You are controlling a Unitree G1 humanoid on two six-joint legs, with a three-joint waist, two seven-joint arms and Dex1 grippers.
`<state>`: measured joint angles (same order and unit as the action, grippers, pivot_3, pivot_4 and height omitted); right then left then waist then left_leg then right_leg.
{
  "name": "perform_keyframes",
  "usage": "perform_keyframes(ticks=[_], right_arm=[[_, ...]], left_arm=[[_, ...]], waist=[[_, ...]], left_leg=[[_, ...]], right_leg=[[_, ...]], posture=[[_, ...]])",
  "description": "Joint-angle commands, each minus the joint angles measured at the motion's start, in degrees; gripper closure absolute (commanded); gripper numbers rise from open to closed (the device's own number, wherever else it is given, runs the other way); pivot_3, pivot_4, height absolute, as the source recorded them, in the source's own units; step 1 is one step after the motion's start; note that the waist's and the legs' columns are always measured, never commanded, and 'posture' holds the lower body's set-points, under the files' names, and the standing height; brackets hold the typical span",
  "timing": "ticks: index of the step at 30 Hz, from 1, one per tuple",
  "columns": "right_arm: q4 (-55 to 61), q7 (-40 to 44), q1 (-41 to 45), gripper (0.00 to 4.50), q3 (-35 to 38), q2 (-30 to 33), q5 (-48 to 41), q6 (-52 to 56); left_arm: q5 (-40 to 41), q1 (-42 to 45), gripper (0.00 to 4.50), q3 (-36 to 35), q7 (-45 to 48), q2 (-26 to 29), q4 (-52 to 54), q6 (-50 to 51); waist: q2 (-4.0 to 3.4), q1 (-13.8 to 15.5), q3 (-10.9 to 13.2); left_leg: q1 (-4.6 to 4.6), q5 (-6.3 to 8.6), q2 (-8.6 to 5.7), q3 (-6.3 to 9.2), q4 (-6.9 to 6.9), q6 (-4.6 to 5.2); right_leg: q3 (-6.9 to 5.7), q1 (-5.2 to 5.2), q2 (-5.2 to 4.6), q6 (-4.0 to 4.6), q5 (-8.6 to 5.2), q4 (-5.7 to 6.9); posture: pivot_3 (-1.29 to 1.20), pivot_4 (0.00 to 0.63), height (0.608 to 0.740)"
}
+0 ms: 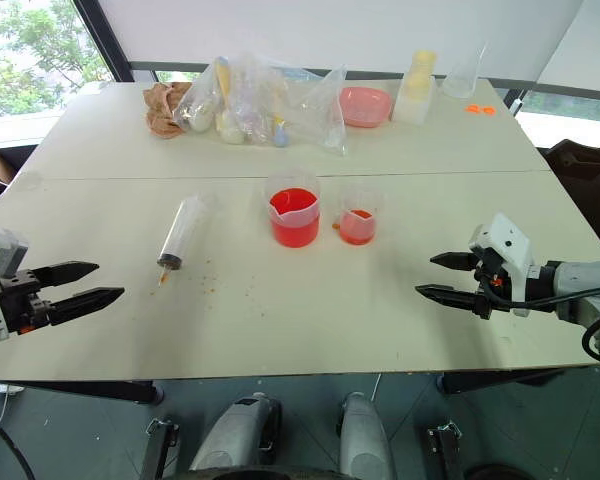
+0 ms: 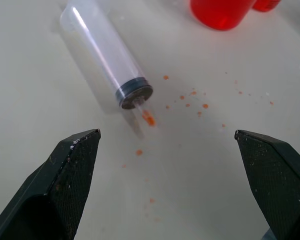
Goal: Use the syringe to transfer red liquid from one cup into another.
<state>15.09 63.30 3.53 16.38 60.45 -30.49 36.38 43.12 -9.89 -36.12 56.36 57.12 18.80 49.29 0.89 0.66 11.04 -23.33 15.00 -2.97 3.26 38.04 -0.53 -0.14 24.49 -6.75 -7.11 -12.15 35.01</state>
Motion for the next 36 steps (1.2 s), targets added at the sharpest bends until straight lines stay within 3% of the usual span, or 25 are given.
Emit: perform_keyframes(ticks=[1, 22, 28, 31, 33, 35, 36], right_arm=[[1.95, -0.39, 0.47, 1.24, 1.75, 0.76, -0.49, 0.19], [1.86, -0.89, 2.65, 1.24, 0.23, 0.40, -0.35, 0.31], [2.09, 0.09, 3.55, 1.24, 0.55, 1.09, -0.49, -0.34], [7.03, 0.51, 10.88, 1.24, 3.74, 1.54, -10.29, 5.42], [11.34, 1.32, 13.87, 1.24, 3.00, 3.33, -12.28, 6.35], [14.31, 1.11, 15.66, 1.24, 1.74, 3.63, -14.05, 7.22], [15.46, 0.36, 16.82, 1.24, 0.57, 2.46, -14.99, 7.09]], left_arm=[[0.83, 1.10, 0.03, 0.08, 1.04, 1.10, 0.41, 0.15], [-5.85, 0.70, 0.03, 1.29, -1.95, -0.86, -0.65, -4.31], [-6.21, 3.16, 0.03, 2.67, -5.97, 1.00, -1.47, 1.32], [-3.57, 10.08, 0.03, 7.24, -7.46, 8.16, -1.25, 12.36], [-2.93, 21.23, 0.03, 12.38, -12.33, 9.65, -3.72, 21.32], [-3.81, 31.46, 0.03, 17.28, -16.47, 8.65, -7.58, 28.54], [-6.32, 38.69, 0.03, 18.94, -21.27, 4.55, -11.88, 31.72]], waist=[[0.00, 0.00, 0.00], [0.00, 0.00, 0.00], [0.00, 0.05, 0.00], [-0.03, -0.04, 0.06], [-0.08, 0.02, 0.11], [-0.02, 0.18, 0.06], [0.04, 0.07, 0.01]], left_leg=[[0.00, 0.00, 0.00, 0.00, 0.00, 0.00], [-0.01, 0.00, 0.00, 0.01, 0.00, 0.00], [-0.01, 0.00, 0.00, 0.01, 0.00, 0.00], [-0.01, 0.00, -0.01, 0.00, 0.01, 0.00], [-0.02, -0.01, -0.01, 0.05, 0.07, 0.01], [0.01, -0.01, -0.01, 0.16, 0.07, 0.01], [0.02, -0.01, -0.02, 0.22, 0.07, 0.01]], right_leg=[[0.00, 0.00, 0.00, 0.00, 0.00, 0.00], [-0.01, 0.01, 0.00, 0.00, 0.00, 0.00], [0.00, 0.01, 0.00, -0.01, 0.00, 0.00], [-0.01, 0.01, 0.02, -0.01, 0.01, 0.03], [-0.02, 0.03, 0.08, -0.02, 0.02, 0.10], [-0.09, -0.05, 0.12, -0.09, 0.01, 0.15], [-0.15, -0.08, 0.15, -0.27, 0.07, 0.15]], posture=[[0.00, 0.150, 0.740], [0.00, 0.150, 0.740], [0.00, 0.150, 0.740], [0.00, 0.150, 0.740], [0.00, 0.150, 0.740], [0.00, 0.150, 0.740], [0.00, 0.150, 0.740]])
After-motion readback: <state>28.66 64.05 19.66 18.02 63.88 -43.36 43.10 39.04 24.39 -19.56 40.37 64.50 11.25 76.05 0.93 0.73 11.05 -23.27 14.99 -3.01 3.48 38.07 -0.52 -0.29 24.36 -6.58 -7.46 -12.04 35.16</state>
